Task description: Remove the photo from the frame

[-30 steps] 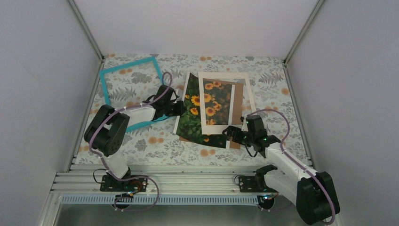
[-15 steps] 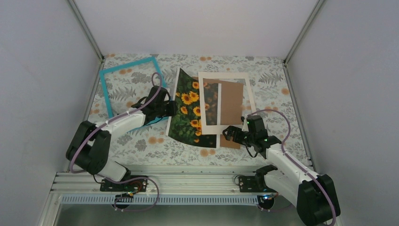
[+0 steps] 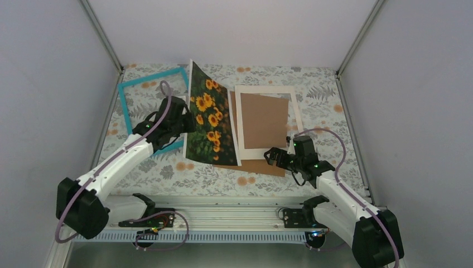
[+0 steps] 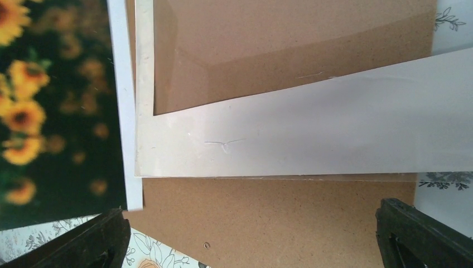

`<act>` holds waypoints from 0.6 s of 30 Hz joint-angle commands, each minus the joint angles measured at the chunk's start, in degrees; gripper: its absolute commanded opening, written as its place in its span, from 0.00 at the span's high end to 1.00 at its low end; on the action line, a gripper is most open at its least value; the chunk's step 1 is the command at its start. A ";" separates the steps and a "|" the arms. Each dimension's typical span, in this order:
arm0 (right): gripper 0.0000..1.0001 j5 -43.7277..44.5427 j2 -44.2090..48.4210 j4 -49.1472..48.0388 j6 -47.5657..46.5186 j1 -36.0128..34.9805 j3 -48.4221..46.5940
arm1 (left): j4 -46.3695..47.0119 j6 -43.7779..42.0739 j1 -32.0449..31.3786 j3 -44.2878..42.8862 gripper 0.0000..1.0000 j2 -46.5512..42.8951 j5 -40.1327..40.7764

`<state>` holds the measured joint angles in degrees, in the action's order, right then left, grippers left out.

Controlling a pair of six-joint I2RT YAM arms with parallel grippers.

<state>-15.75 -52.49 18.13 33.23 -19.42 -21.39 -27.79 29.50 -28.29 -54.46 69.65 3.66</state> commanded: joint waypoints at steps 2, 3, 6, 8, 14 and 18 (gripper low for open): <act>0.00 1.32 0.58 0.57 0.32 -0.01 -1.38 | -7.15 -3.34 -0.01 -5.62 0.98 -3.80 5.99; 0.00 1.30 0.63 0.59 0.27 -0.02 -1.40 | -8.25 -3.69 -0.01 -6.59 0.98 -4.12 6.80; 0.00 1.27 0.60 0.46 0.31 0.00 -1.32 | -10.83 -5.15 -0.10 -9.92 0.97 -4.90 8.37; 0.00 1.22 0.63 0.48 0.34 -0.05 -1.31 | -12.14 -5.92 -0.10 -11.82 0.97 -5.39 8.77; 0.00 0.82 0.67 0.30 0.17 -0.08 -1.25 | -12.63 -7.29 -0.58 -17.40 0.98 -5.41 6.11; 0.00 0.67 1.21 0.67 0.07 0.00 -1.27 | -12.19 -8.08 -2.04 -21.58 0.98 -2.70 4.43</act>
<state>-15.51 -52.42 18.39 33.23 -19.42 -21.39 -39.81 23.40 -28.95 -71.61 65.12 10.11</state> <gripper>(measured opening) 0.998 0.026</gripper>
